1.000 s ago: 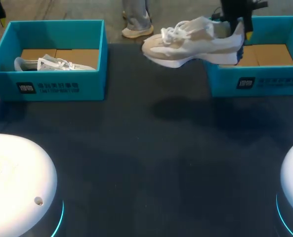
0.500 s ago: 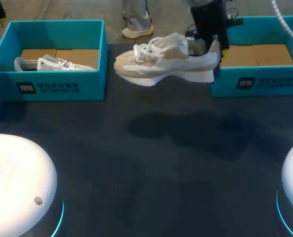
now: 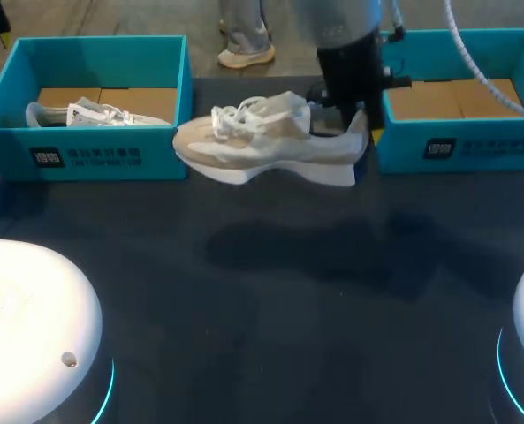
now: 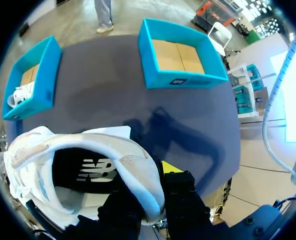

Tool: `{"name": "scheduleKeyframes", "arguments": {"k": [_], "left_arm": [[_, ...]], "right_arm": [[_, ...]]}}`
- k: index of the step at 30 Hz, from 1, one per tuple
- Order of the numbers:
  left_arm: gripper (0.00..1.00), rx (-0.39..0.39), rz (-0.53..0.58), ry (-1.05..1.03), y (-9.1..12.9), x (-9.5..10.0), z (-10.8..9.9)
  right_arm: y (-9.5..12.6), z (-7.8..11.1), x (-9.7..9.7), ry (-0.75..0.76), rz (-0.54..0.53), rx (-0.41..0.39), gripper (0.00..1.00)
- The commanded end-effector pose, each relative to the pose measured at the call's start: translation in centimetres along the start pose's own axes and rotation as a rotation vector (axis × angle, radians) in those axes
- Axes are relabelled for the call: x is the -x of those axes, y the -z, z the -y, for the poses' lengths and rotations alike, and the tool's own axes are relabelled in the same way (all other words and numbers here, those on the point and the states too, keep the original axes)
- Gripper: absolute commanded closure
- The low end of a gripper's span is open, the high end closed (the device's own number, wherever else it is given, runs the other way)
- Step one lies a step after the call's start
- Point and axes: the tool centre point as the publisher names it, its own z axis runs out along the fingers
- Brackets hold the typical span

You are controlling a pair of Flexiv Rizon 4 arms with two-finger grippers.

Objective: Take the shoe out of the shoebox, open the shoe tongue, remove and reinsert the insole, then place the shoe into the shoebox

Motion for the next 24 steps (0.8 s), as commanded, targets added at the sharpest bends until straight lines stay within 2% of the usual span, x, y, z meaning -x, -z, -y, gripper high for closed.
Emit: {"name": "scheduleKeyframes", "arguments": {"k": [1, 12, 24], "left_arm": [[0.0, 0.001, -0.002, -0.001, 0.0, -0.1, 0.1], [0.0, 0.001, -0.002, -0.001, 0.0, -0.1, 0.1], [0.0, 0.001, -0.002, -0.001, 0.0, -0.1, 0.1]], "right_arm": [[0.0, 1.5, -0.7, -0.007, -0.002, 0.005, 1.0], [0.3, 4.8, -2.0, -0.007, -0.016, -0.031, 1.0], [0.2, 5.0, -2.1, -0.005, -0.017, -0.037, 1.0]]}}
